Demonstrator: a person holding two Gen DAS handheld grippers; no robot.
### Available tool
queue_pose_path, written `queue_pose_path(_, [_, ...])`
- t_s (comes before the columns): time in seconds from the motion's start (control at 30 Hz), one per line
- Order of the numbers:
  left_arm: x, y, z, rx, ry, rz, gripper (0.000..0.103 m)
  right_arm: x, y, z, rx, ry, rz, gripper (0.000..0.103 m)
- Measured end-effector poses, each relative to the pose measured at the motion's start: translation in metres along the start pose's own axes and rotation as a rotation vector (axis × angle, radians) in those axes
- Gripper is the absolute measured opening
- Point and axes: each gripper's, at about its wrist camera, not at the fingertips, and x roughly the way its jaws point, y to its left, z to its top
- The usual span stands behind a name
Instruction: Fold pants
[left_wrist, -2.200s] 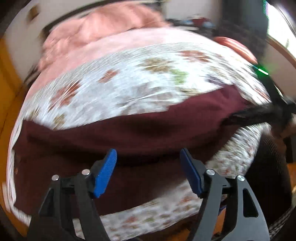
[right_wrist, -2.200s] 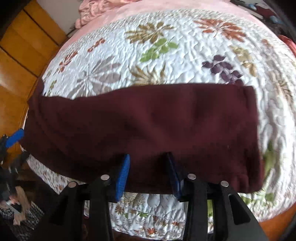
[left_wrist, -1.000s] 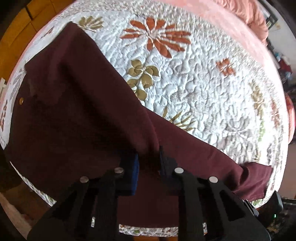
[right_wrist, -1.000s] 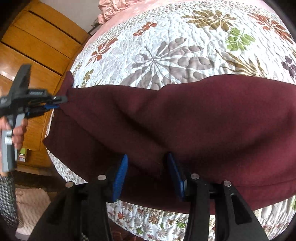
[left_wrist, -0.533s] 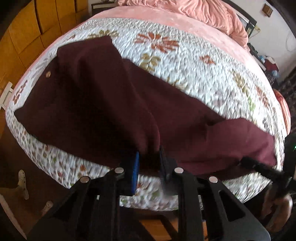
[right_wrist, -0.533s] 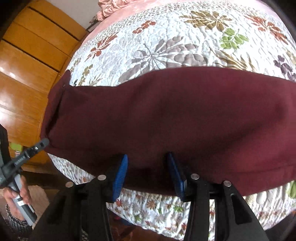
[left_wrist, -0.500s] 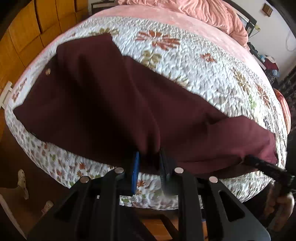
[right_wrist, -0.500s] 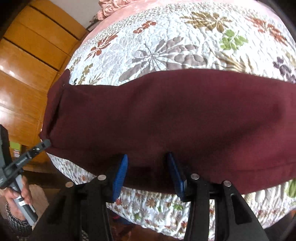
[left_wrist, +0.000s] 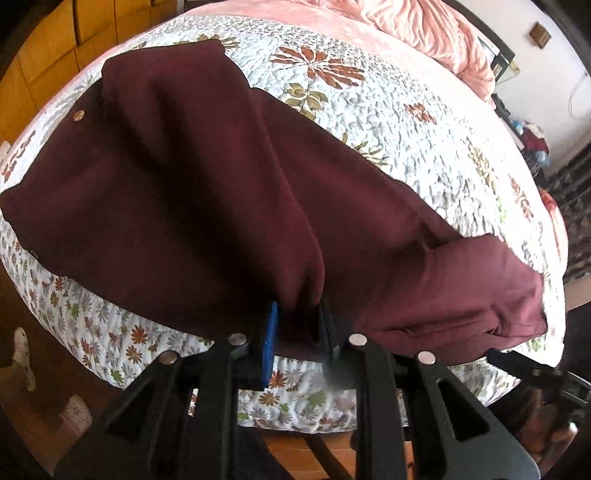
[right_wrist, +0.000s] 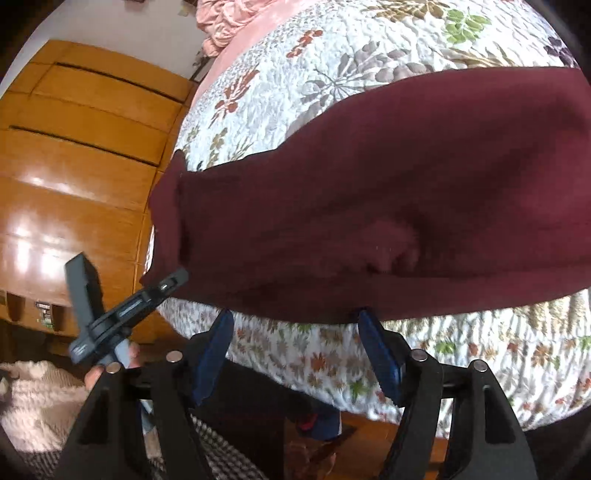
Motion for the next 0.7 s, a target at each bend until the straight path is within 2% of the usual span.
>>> queue_pose_path(0.13, [-0.005, -0.005, 0.002, 0.014, -0.012, 0.000, 0.019, 0.004, -0.010, 0.009, 0.110, -0.039, 0.057, 0.071])
queue_pose_path(0.3, [-0.005, -0.008, 0.004, 0.021, -0.007, 0.010, 0.019, 0.006, -0.021, 0.016, 0.218, -0.055, 0.076, 0.070])
queue_pose_path(0.37, [-0.004, -0.010, 0.005, 0.029, -0.002, 0.020, 0.019, 0.003, -0.016, 0.017, 0.200, -0.063, 0.031, 0.058])
queue_pose_path(0.43, [-0.004, -0.012, 0.006, 0.045, 0.001, 0.031, 0.019, -0.001, -0.017, 0.016, 0.200, -0.072, -0.004, 0.039])
queue_pose_path(0.47, [-0.003, -0.013, 0.006, 0.050, 0.004, 0.034, 0.019, -0.002, -0.020, 0.016, 0.211, -0.078, -0.013, 0.033])
queue_pose_path(0.53, [-0.005, -0.012, 0.006, 0.047, 0.005, 0.030, 0.019, -0.006, -0.027, 0.014, 0.223, -0.095, -0.031, 0.000])
queue_pose_path(0.63, [-0.009, -0.010, 0.008, 0.037, 0.000, 0.015, 0.020, -0.022, -0.025, 0.010, 0.169, -0.166, -0.016, 0.000])
queue_pose_path(0.7, [-0.012, -0.009, 0.009, 0.020, 0.005, -0.005, 0.020, -0.029, -0.014, 0.010, 0.093, -0.153, -0.074, 0.000])
